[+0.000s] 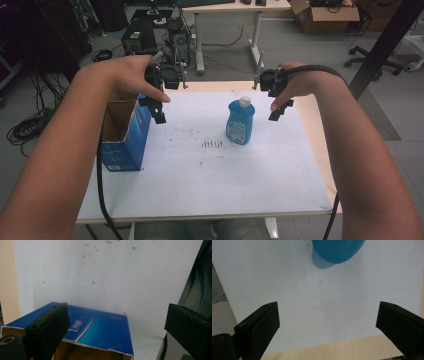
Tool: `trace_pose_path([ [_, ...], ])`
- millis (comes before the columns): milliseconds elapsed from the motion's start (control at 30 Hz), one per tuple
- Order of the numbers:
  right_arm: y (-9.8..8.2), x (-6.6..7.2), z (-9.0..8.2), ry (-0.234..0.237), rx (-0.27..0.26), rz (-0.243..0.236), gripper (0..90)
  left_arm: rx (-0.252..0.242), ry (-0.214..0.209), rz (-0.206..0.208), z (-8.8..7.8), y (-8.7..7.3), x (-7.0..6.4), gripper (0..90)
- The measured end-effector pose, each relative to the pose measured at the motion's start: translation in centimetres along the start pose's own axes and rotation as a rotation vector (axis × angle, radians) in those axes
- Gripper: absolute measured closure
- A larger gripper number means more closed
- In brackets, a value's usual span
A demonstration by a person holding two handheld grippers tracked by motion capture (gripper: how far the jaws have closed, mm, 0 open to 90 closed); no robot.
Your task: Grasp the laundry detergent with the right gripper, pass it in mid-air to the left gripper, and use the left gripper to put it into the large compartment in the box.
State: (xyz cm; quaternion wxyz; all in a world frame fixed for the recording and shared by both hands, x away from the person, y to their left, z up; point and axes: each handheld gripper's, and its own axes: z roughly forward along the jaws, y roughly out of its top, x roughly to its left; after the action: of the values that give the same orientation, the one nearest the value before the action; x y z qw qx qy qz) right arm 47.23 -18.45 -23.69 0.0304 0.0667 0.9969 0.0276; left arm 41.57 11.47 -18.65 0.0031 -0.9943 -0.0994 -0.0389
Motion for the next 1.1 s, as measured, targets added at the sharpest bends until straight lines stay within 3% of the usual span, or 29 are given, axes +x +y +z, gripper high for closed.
trace_pose_path([
  [400,-0.9,0.6,0.1,0.000,-0.033,0.020,4.4,0.013,0.002,0.009,0.0,0.2,-0.2,5.9],
  [800,-2.9,0.9,0.6,-0.008,-0.169,0.068,4.3,-0.004,0.011,0.006,-0.1,0.0,-0.3,5.9],
  [867,-3.4,1.1,1.0,-0.009,-0.230,0.077,4.5,-0.005,0.012,0.005,-0.1,0.0,-0.3,6.0],
  [1100,-4.3,1.2,2.3,-0.008,-0.314,0.103,4.3,-0.007,0.009,0.007,-0.2,0.1,-0.4,6.0],
])
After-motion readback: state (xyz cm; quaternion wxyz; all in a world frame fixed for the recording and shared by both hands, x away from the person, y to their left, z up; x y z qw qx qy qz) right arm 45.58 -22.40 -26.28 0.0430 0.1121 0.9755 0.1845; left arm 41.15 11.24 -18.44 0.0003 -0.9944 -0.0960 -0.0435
